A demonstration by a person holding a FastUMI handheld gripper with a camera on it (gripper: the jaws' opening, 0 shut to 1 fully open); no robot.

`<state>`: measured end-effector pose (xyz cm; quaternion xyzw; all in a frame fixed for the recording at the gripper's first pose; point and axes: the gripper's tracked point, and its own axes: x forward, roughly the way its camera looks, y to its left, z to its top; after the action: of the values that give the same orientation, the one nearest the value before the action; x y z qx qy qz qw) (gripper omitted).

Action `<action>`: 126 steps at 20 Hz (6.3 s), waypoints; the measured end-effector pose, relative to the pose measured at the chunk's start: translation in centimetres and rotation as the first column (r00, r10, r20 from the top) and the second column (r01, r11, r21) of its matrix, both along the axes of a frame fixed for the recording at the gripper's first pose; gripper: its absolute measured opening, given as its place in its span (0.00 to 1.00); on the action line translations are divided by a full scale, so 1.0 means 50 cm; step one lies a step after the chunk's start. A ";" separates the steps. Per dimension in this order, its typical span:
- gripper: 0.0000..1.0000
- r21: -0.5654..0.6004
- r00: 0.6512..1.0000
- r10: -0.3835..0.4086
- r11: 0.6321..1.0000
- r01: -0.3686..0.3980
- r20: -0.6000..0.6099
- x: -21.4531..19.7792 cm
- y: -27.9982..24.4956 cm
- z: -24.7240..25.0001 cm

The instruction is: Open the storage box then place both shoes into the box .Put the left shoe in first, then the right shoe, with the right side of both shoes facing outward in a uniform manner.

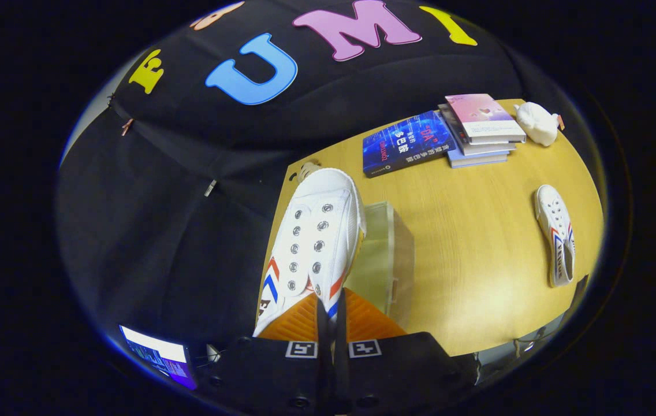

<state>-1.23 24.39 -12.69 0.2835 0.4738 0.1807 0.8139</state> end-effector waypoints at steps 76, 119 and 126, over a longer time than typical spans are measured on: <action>0.35 -0.428 0.990 0.004 0.901 -0.065 -0.141 0.015 -0.799 -0.544; 0.05 -0.252 0.993 -0.039 0.968 0.010 -0.113 -0.018 0.023 -0.169; 0.20 -0.325 0.995 -0.047 0.946 0.015 -0.092 -0.012 0.026 -0.189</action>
<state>-1.81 25.69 -22.16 0.1619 0.5321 0.0734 0.8278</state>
